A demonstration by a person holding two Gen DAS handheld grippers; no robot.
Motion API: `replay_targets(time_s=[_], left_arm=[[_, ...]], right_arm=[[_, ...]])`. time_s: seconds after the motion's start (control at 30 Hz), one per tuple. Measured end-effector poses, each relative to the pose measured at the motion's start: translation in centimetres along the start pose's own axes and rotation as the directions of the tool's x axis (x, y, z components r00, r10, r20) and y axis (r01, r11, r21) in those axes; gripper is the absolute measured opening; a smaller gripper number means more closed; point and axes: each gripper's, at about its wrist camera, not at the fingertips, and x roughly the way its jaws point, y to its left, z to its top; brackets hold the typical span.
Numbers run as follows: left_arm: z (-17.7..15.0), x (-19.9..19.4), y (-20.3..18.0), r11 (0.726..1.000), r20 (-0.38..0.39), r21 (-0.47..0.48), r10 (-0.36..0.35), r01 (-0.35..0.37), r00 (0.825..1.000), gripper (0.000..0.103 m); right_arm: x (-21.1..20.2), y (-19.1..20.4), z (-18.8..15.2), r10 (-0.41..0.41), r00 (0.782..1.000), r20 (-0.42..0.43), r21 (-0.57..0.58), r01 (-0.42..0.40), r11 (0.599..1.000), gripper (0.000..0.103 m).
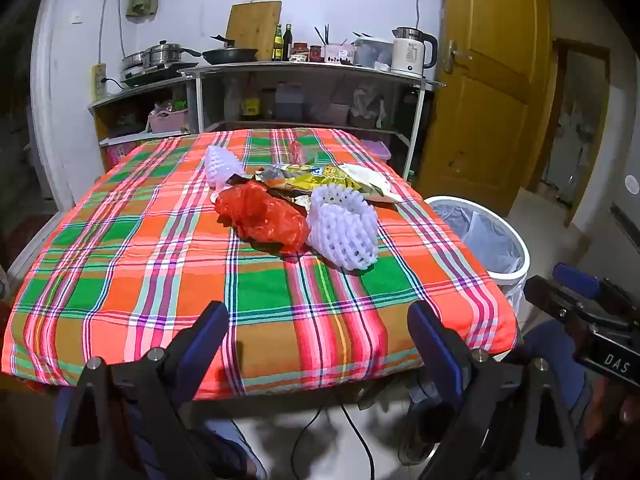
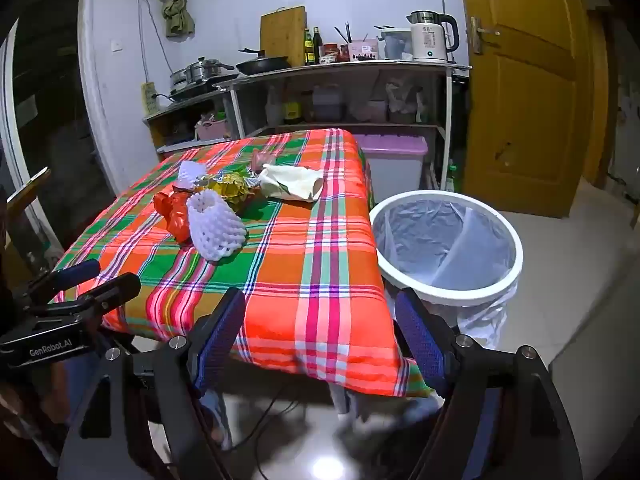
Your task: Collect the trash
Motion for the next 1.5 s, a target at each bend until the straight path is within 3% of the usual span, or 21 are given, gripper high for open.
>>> replay_targets(time_s=[1.5], left_arm=[[-0.11, 0.1, 0.2, 1.0, 0.002, -0.006, -0.003, 0.003, 1.0, 0.092]], right_arm=[[0.35, 0.41, -0.04, -0.001, 1.0, -0.018, -0.006, 0.0, 1.0, 0.078]])
